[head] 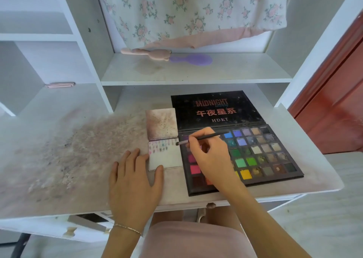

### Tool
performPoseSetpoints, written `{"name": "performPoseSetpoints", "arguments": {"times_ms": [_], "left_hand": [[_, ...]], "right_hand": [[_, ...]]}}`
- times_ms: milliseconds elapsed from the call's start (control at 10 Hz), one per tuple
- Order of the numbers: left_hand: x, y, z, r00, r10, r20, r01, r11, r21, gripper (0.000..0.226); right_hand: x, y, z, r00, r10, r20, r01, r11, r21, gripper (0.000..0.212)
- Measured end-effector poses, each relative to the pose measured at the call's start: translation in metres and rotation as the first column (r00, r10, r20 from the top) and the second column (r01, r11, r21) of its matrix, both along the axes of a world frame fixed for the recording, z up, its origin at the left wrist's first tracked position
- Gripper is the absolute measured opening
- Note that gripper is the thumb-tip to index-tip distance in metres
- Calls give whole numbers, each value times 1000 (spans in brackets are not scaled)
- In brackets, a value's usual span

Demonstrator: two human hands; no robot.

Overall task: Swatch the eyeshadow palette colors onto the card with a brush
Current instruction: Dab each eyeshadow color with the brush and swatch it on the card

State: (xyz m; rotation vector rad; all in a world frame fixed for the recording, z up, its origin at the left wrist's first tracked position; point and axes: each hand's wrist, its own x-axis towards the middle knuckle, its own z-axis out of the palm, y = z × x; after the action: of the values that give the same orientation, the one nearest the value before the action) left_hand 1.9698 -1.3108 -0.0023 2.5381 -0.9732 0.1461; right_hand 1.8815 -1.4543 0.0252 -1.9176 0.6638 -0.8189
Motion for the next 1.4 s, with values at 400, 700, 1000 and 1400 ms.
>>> {"name": "performPoseSetpoints", "arguments": {"times_ms": [400,700,1000,1400], "left_hand": [[0,-1,-4,999,11,47,-9,999,-39,41],[0,-1,-5,998,14,54,-11,998,-61,41],[0,-1,-4,999,15,31,-14,999,-47,44],[0,-1,-4,1000,14,19,-13,999,-33,45]], "right_hand": [[16,2,-7,996,37,-83,-35,999,26,9],[16,3,-6,996,52,-70,-51,998,21,21],[16,3,-6,992,80,-93,-80,997,4,23],[15,2,-6,995,72,-68,-71,997,10,20]]}}
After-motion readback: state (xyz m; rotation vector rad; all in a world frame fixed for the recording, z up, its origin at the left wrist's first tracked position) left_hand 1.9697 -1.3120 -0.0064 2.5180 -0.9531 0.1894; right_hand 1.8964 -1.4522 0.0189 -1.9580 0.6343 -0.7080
